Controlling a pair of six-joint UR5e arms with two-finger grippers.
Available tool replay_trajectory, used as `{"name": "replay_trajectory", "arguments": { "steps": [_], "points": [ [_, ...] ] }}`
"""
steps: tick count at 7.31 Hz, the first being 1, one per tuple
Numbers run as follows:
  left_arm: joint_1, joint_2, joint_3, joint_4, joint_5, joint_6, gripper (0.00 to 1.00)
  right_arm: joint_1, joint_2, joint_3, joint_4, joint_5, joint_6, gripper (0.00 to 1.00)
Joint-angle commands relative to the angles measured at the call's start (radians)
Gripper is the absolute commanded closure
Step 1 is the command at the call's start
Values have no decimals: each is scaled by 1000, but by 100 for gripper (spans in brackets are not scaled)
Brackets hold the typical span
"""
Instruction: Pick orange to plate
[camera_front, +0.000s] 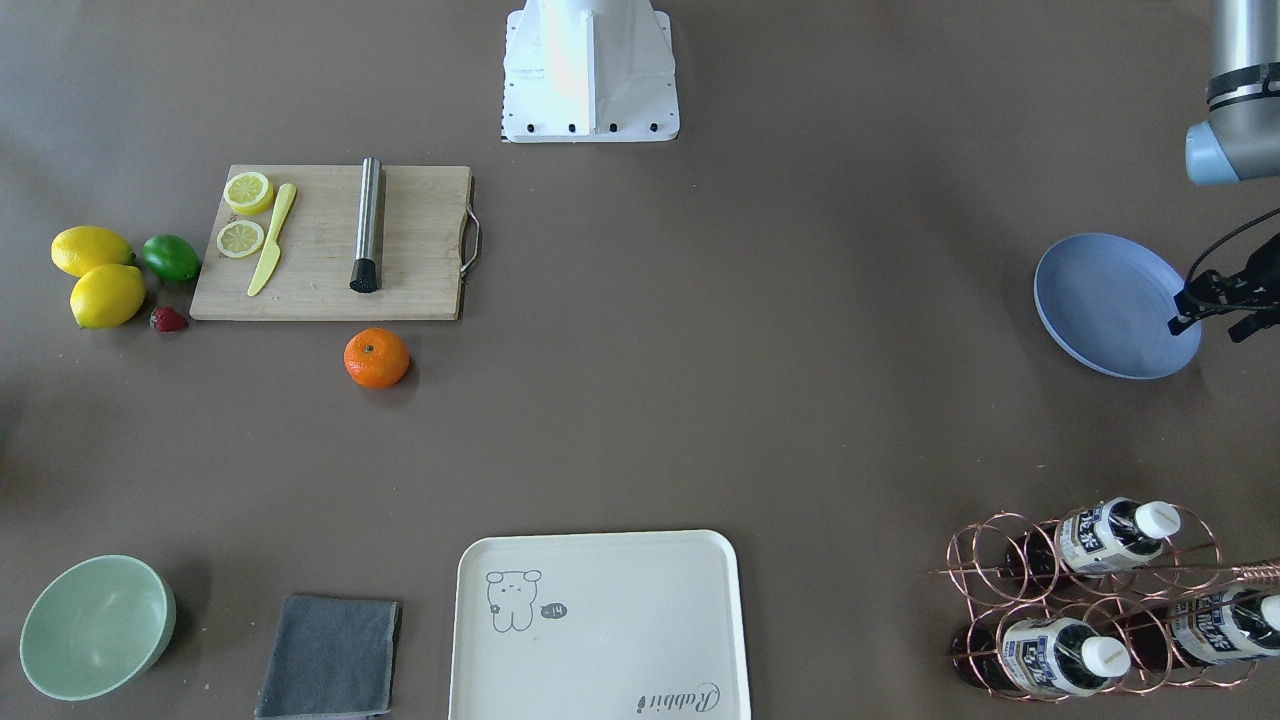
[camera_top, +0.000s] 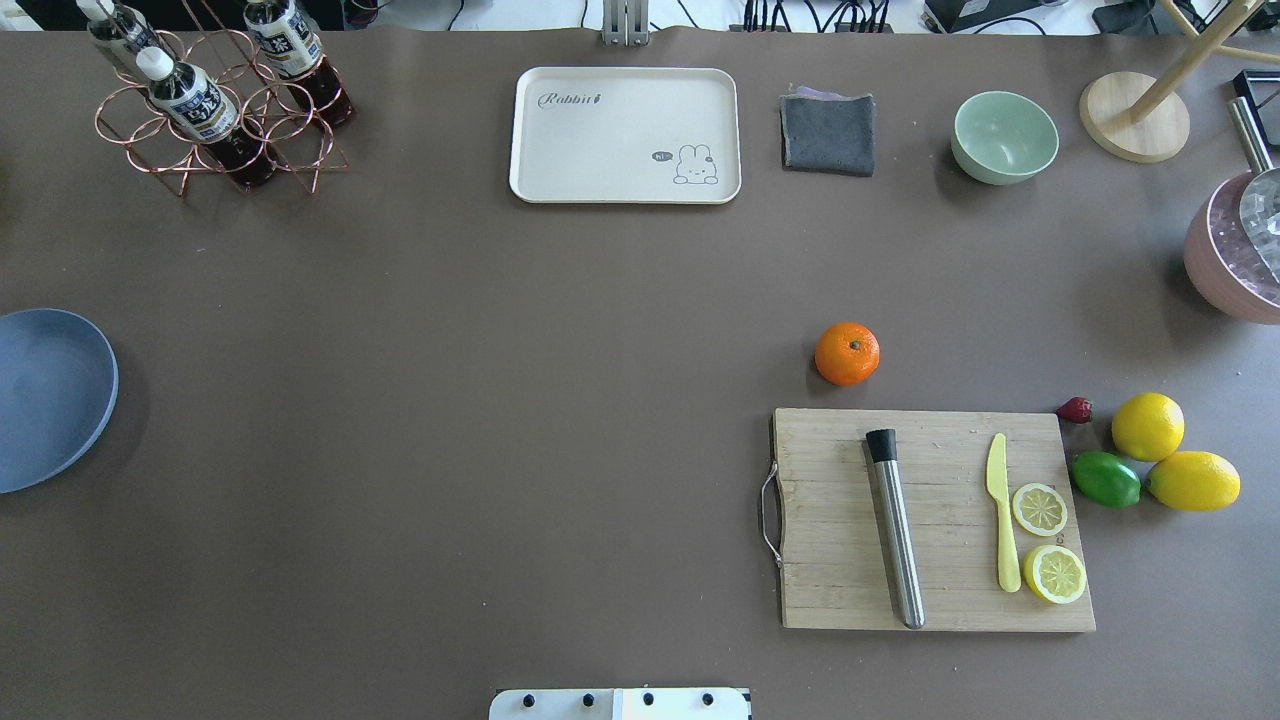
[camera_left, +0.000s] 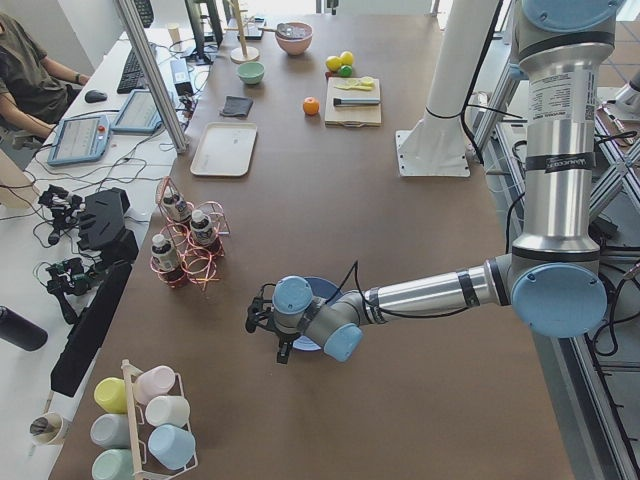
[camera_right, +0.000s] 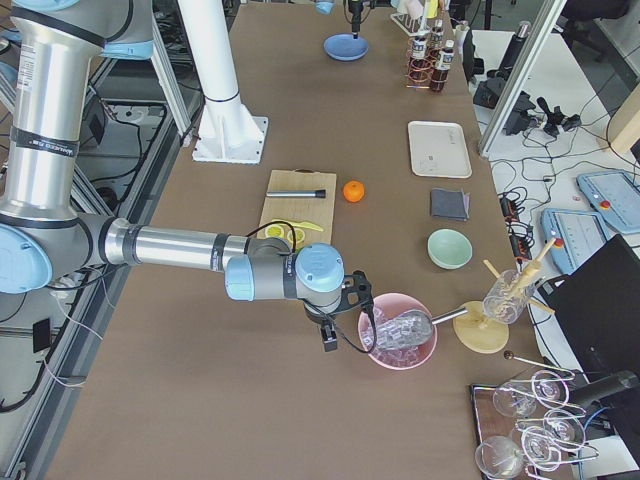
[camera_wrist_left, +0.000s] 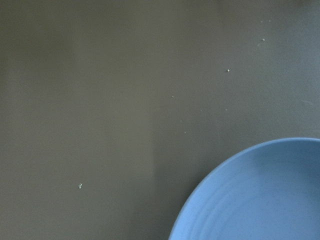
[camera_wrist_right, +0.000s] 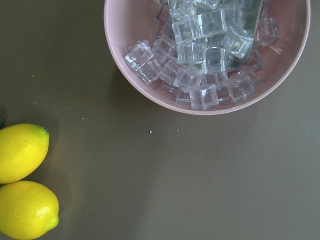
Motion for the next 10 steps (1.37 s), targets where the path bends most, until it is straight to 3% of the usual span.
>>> {"name": "replay_trajectory", "arguments": {
  "steps": [1,3,5,6,8,10],
  "points": [
    [7,8,20,-27,6,1,36,1,-1,2,2,1,0,0],
    [6,11,32,-48,6,-2,52,-1,-1,2,15,54,6,0],
    [7,11,28,-50,5,-27,90,1,-1,2,15,65,11,0],
    [7,11,23,-50,5,-36,100,-1,-1,2,11,67,12,0],
    [6,5,2,-39,-7,-42,100,-1,-1,0,6,65,11,0],
    [6,-33,-111,43,-108,-237,100,-14,8,5,14,67,15,0]
  ]
}}
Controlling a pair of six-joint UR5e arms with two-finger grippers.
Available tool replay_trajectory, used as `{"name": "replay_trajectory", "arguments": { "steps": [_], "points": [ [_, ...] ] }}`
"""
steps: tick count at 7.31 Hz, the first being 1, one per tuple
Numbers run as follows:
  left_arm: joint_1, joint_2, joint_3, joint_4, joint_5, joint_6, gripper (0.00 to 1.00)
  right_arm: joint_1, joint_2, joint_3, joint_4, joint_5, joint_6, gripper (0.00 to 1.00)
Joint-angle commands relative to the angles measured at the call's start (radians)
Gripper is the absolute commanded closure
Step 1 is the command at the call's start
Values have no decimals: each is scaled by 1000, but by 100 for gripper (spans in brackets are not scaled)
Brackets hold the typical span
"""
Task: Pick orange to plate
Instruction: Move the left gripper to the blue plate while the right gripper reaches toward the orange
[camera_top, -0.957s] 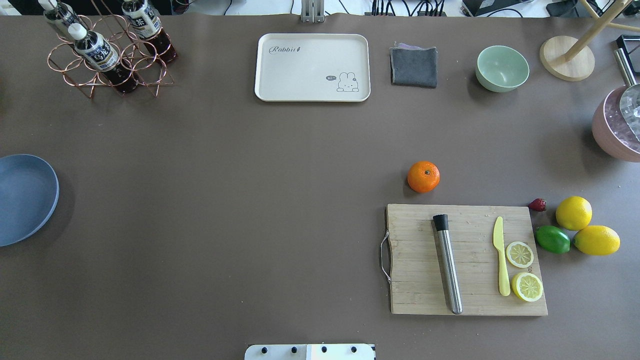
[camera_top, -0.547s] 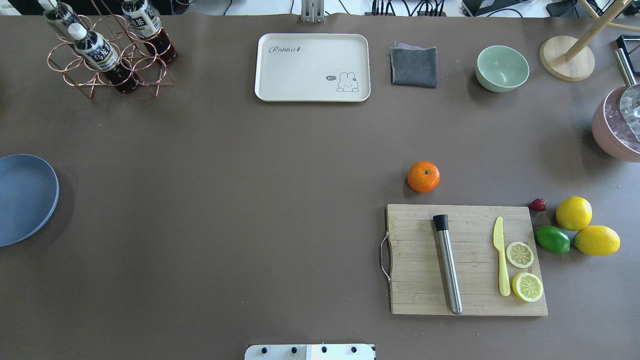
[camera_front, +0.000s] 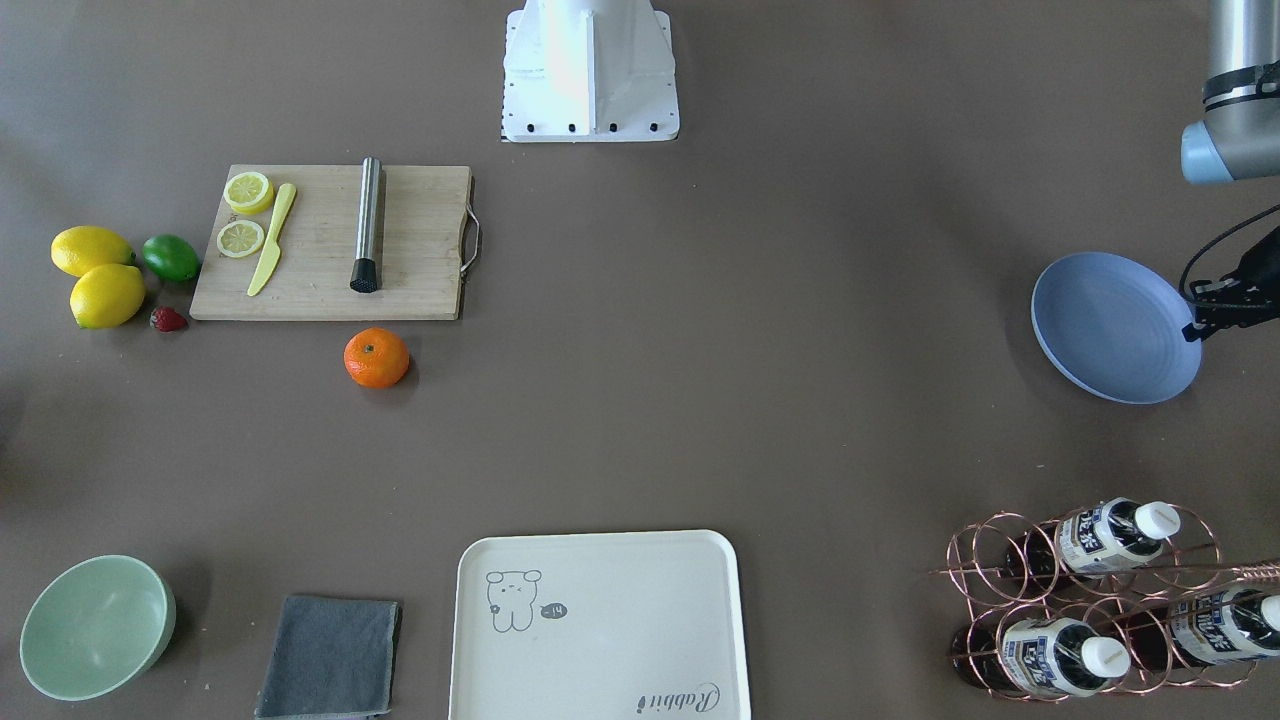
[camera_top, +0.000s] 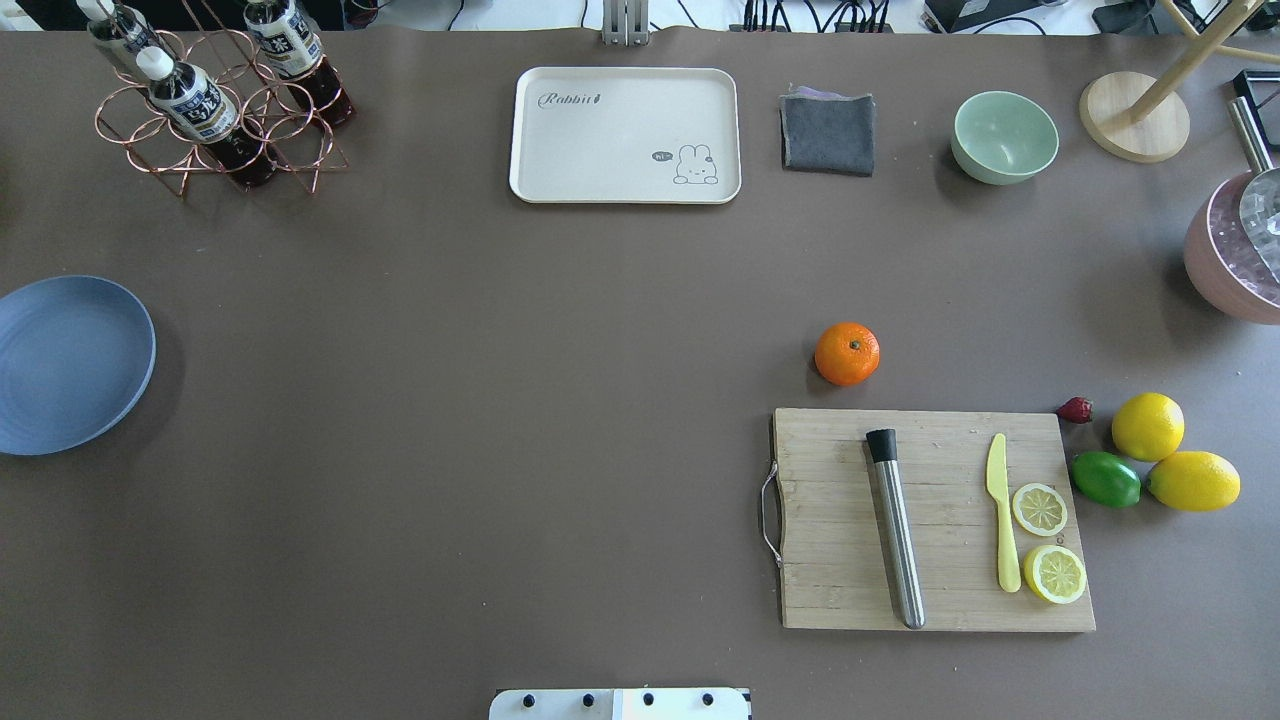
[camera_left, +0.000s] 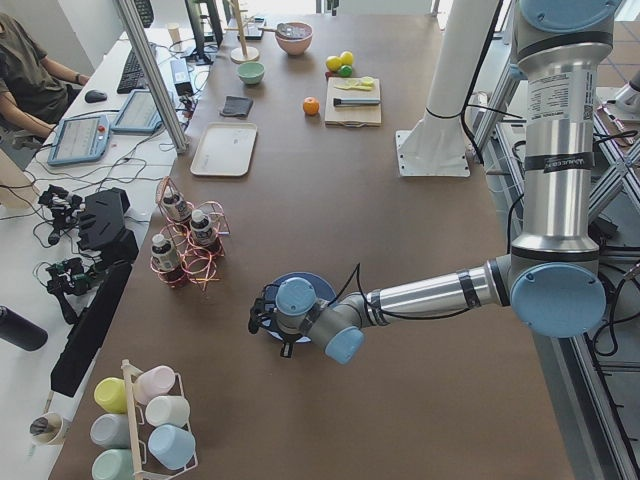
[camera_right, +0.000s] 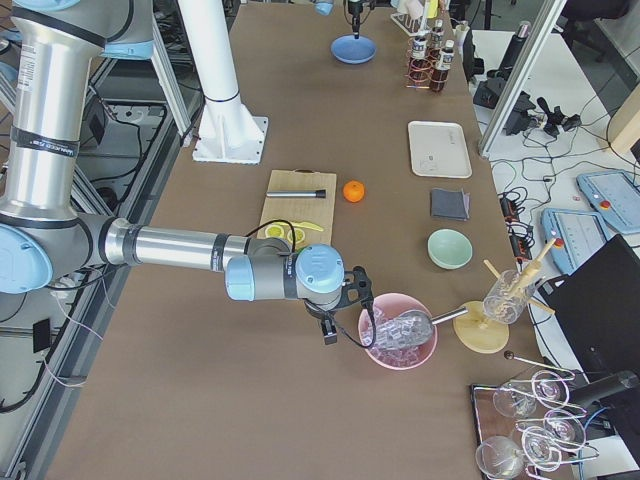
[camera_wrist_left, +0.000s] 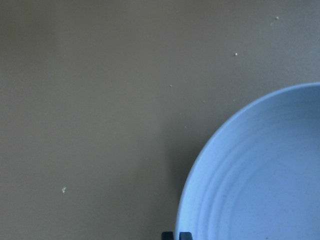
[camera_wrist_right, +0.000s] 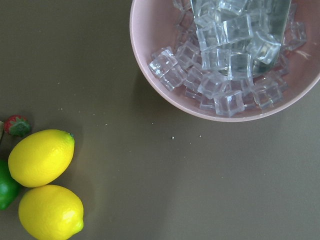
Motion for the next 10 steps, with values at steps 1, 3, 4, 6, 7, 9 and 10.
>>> {"name": "replay_trajectory", "arguments": {
  "steps": [1,3,4,6,7,9,10],
  "points": [
    [13,-22,-216,143,-68,-208,100,-16,7,32,6,1,15,0],
    [156,-22,-485,303,-27,-440,100,-126,15,136,6,-10,174,0],
    [256,-79,-518,308,28,-600,100,-194,61,144,8,-14,302,0],
    [503,-289,-508,363,196,-869,100,-378,173,141,99,-100,674,0],
    [577,-396,-503,459,272,-934,100,-477,205,137,236,-191,858,0],
    [694,-513,-433,496,384,-1016,100,-684,333,121,279,-331,1105,0],
    [731,-546,-396,488,416,-1024,100,-770,377,109,269,-411,1163,0]
  ]
}}
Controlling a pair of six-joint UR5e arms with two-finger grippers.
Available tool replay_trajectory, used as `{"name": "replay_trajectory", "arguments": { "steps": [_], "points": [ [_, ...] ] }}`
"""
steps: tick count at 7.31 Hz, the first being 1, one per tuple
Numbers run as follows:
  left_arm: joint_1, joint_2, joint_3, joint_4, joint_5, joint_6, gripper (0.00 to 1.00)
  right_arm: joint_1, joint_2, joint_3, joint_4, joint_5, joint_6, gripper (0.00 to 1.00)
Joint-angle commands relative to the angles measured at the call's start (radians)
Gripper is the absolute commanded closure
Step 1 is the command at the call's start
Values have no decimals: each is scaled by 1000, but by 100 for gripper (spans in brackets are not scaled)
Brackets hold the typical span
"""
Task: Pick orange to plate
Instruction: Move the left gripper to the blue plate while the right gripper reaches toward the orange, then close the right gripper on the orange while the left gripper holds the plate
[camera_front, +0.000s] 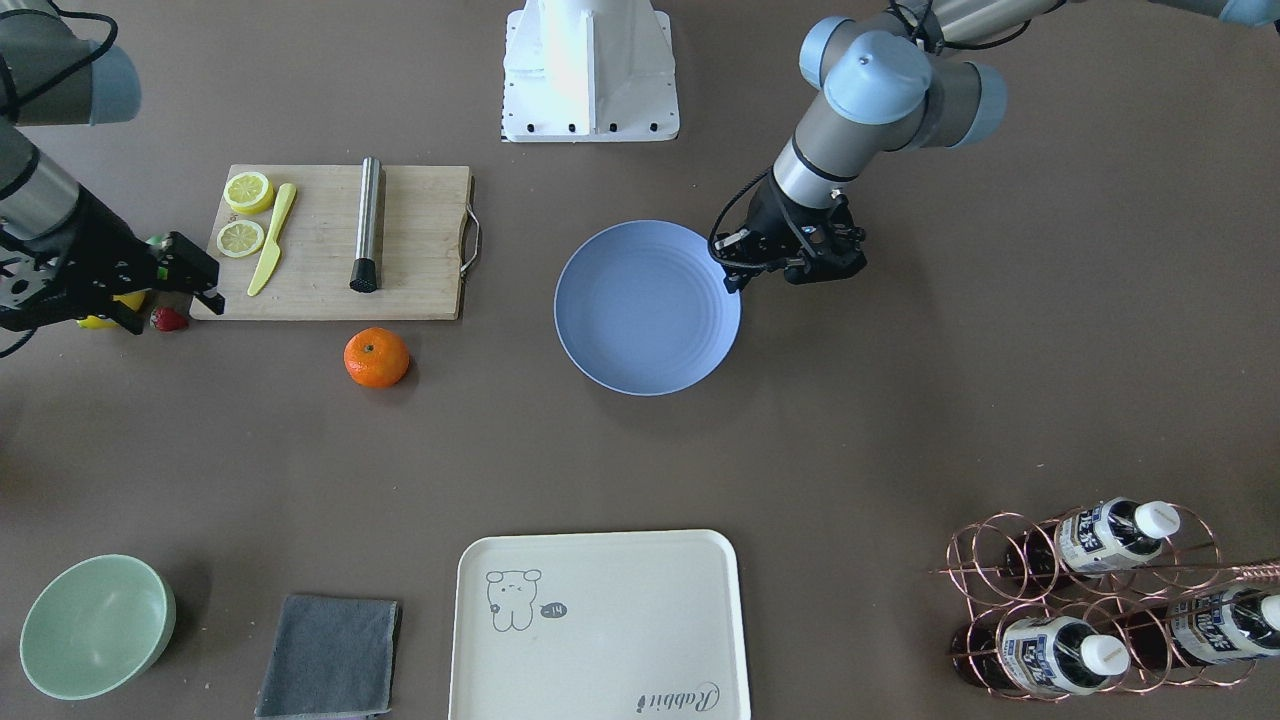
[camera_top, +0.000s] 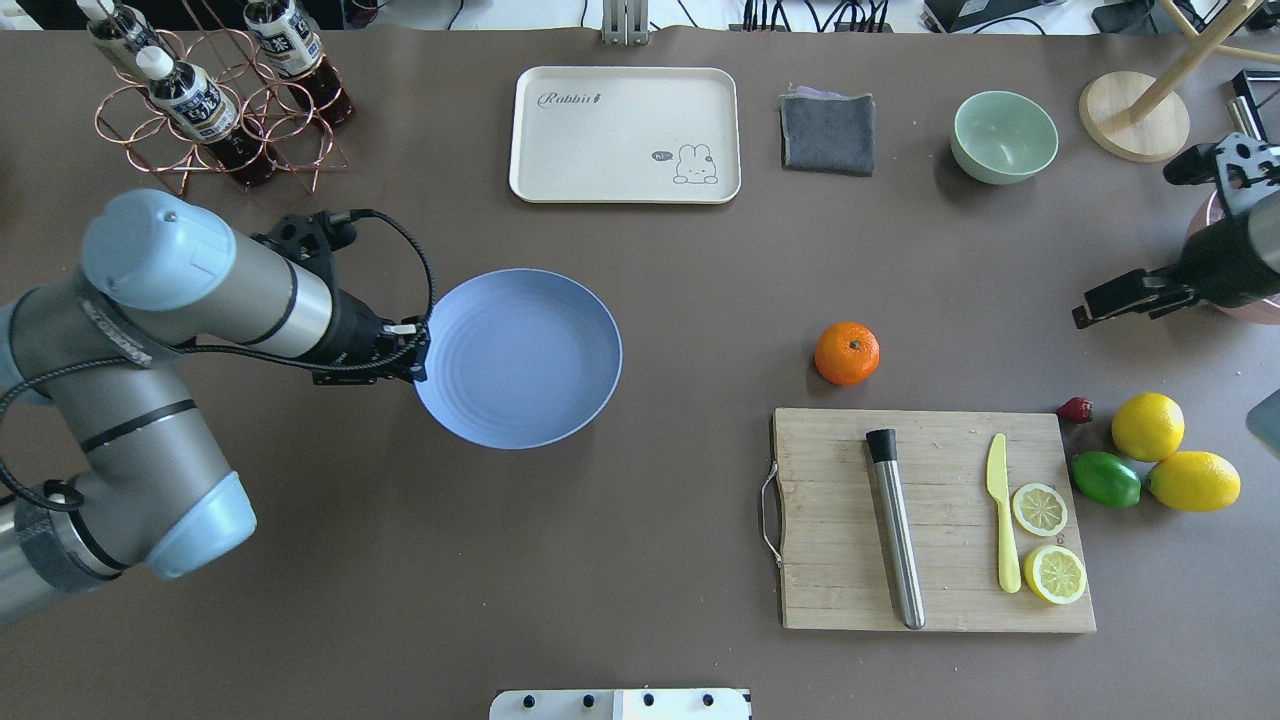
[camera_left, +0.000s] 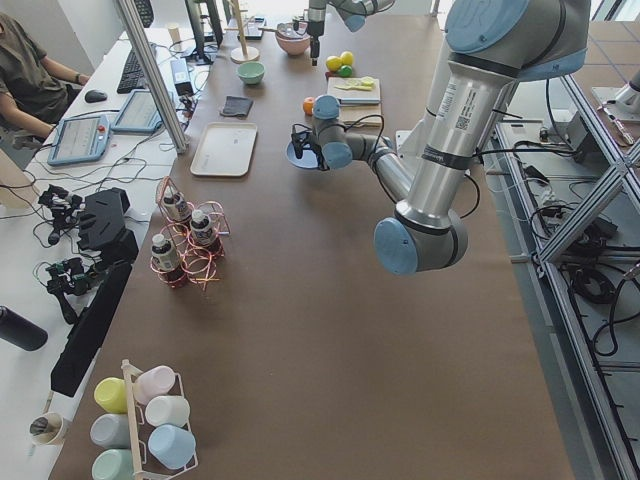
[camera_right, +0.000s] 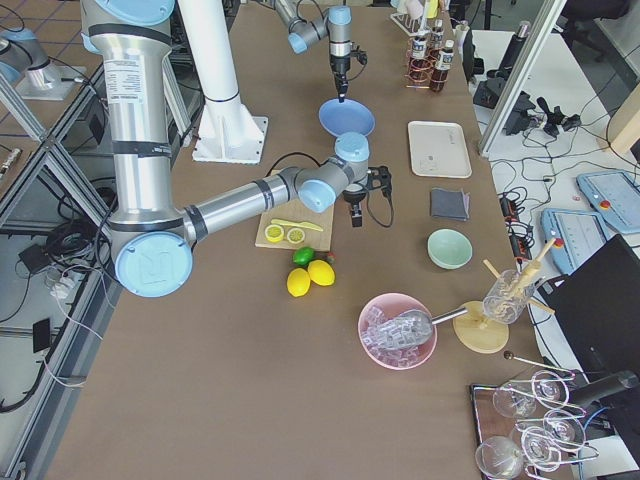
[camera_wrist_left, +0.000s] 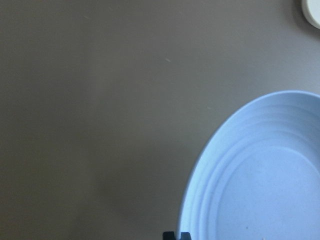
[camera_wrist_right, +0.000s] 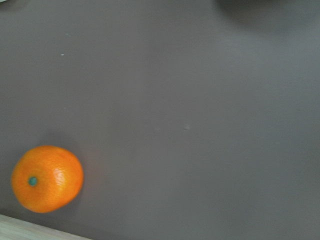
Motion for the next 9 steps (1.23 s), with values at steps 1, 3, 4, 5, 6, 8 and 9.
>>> {"name": "replay_trajectory", "arguments": {
  "steps": [1,3,4,5,6,8,9],
  "points": [
    [70,-65,64,1,53,-33,100,-142,129,-42,-37,-116,112,0],
    [102,-91,124,-43,105,-36,100,-201,238,-90,-103,-180,162,0],
    [116,-91,154,-95,121,-37,100,-207,254,-111,-109,-185,162,0],
    [121,-91,158,-101,121,-37,72,-214,259,-140,-109,-209,161,0],
    [121,-92,156,-101,122,-37,35,-216,256,-162,-112,-234,147,0],
    [127,-92,152,-101,148,-39,29,-225,298,-170,-212,-252,115,1],
    [127,-91,152,-101,148,-39,29,-233,317,-171,-226,-251,121,6]
  ]
}}
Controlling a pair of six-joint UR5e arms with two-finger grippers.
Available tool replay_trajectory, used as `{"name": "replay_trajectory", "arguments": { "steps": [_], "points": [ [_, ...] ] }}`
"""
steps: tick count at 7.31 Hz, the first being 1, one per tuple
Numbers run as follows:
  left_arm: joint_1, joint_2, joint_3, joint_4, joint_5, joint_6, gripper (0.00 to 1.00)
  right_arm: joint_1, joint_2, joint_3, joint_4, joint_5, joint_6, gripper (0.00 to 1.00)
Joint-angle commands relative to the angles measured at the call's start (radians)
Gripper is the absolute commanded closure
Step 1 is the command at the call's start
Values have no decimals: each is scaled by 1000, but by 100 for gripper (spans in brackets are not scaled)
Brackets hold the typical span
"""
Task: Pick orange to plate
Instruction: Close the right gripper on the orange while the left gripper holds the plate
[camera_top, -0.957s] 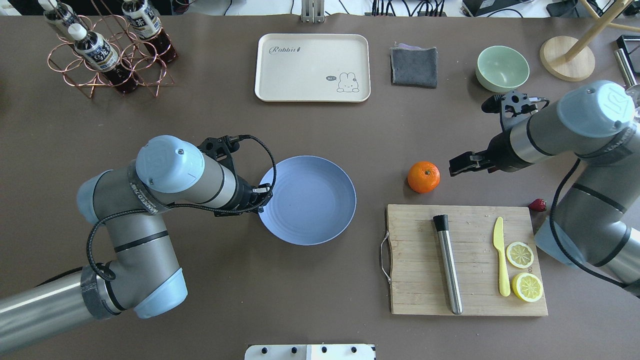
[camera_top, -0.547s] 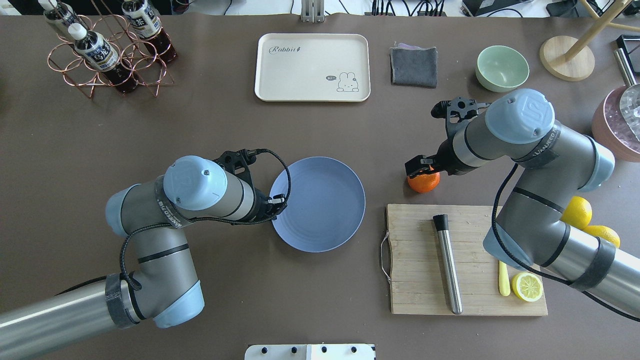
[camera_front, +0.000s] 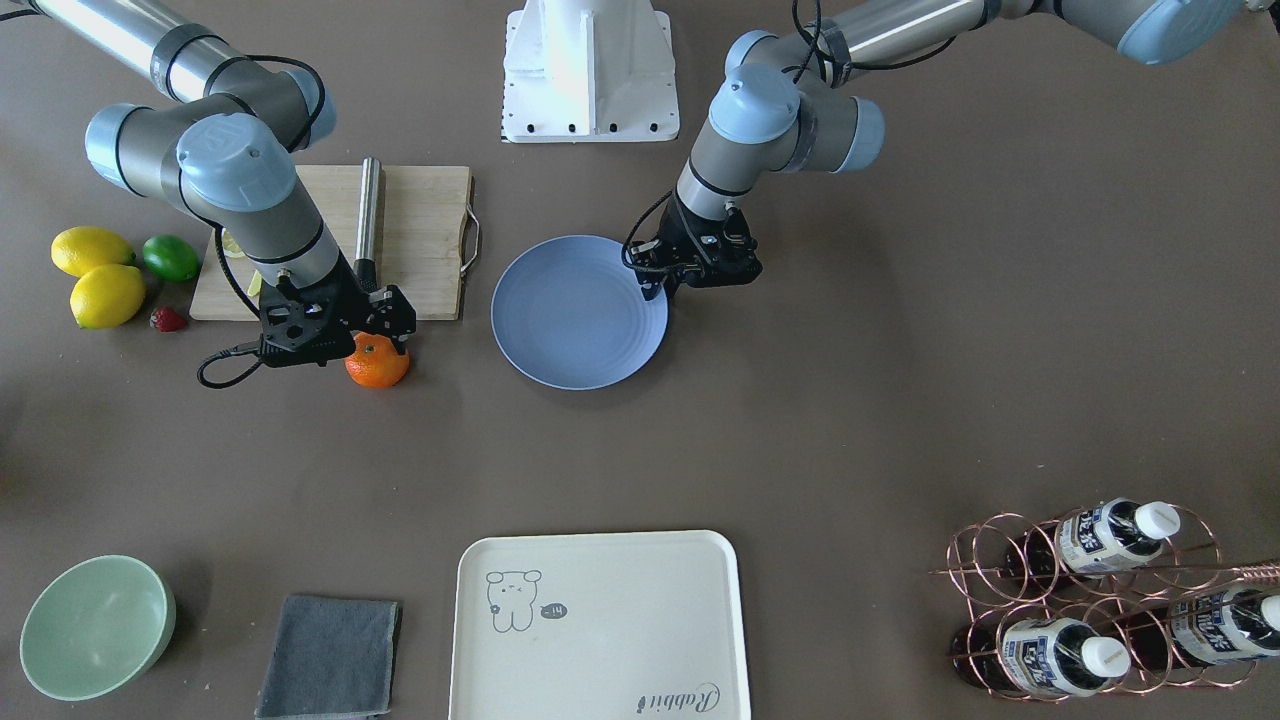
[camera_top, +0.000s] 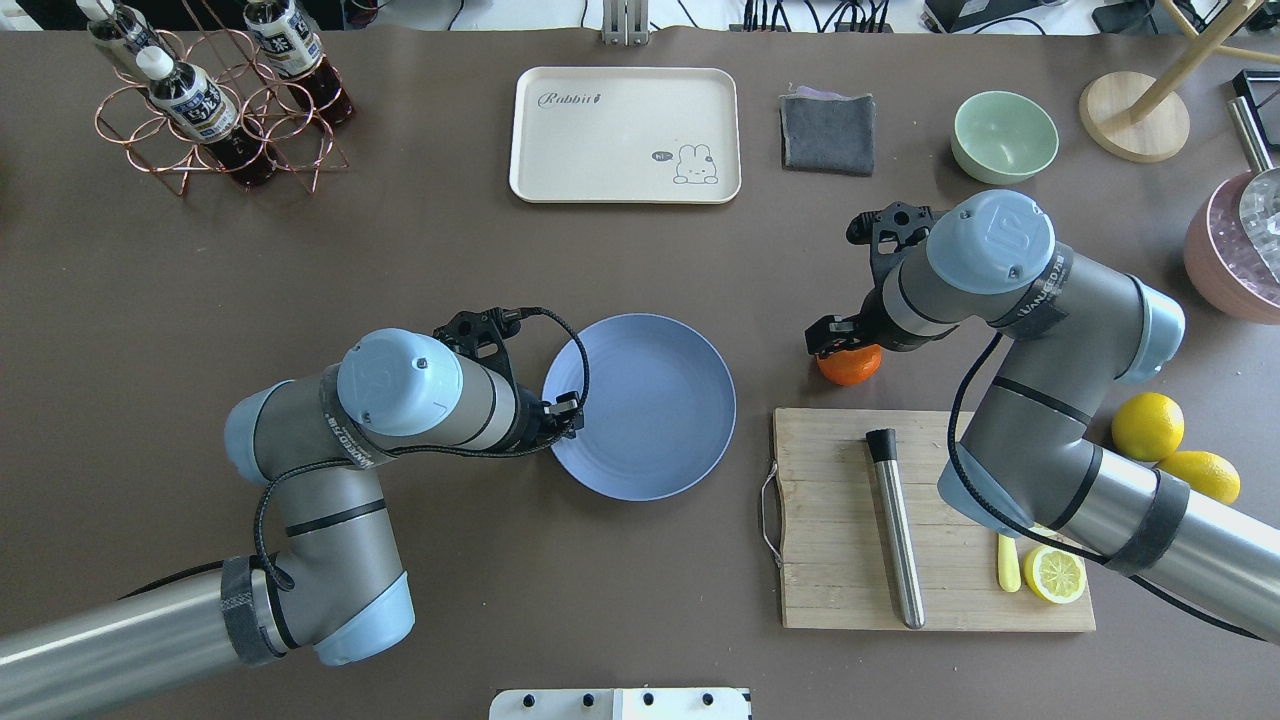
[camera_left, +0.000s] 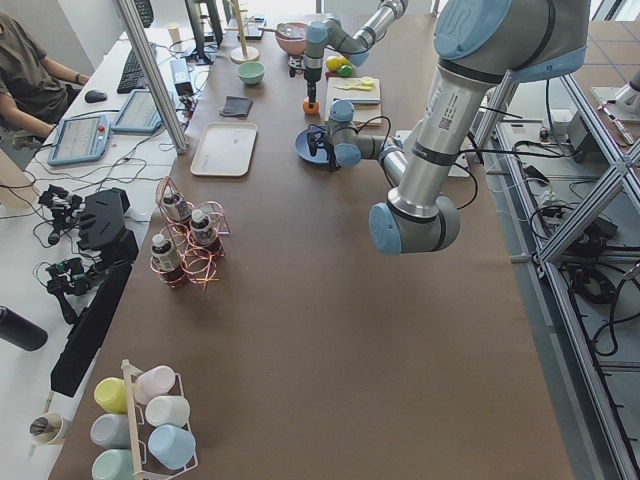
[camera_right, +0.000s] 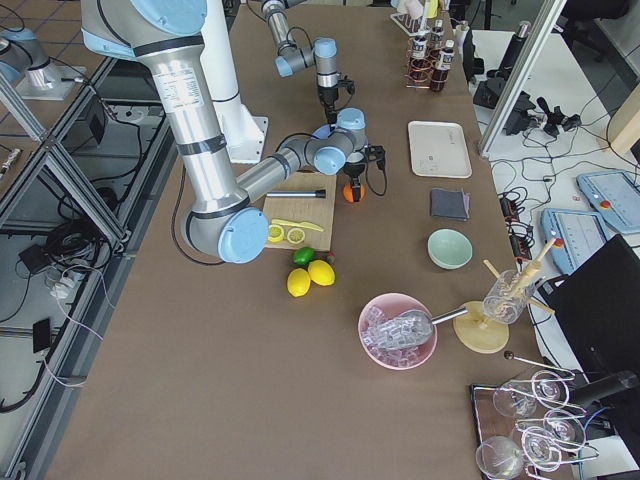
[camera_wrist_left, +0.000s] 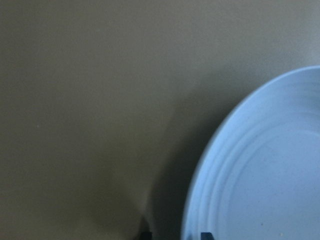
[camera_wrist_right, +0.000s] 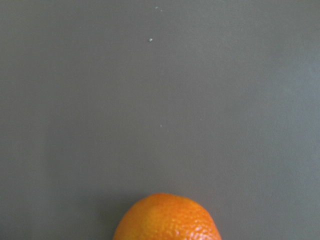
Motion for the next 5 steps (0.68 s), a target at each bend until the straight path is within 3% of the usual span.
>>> {"name": "replay_trajectory", "arguments": {
  "steps": [1,2,3,4,5],
  "points": [
    [2,3,1,0,5,1,28,-16,34,-5,-37,-6,4,17],
    [2,3,-1,0,5,0,28,-17,31,-8,-37,-7,1,41],
    [2,3,1,0,5,0,28,-17,29,-12,-38,-7,-4,73],
    [2,3,1,0,5,0,28,-8,34,-9,-38,2,-7,100],
    [2,3,-1,0,7,0,28,22,52,6,-63,32,-8,100]
  ]
}}
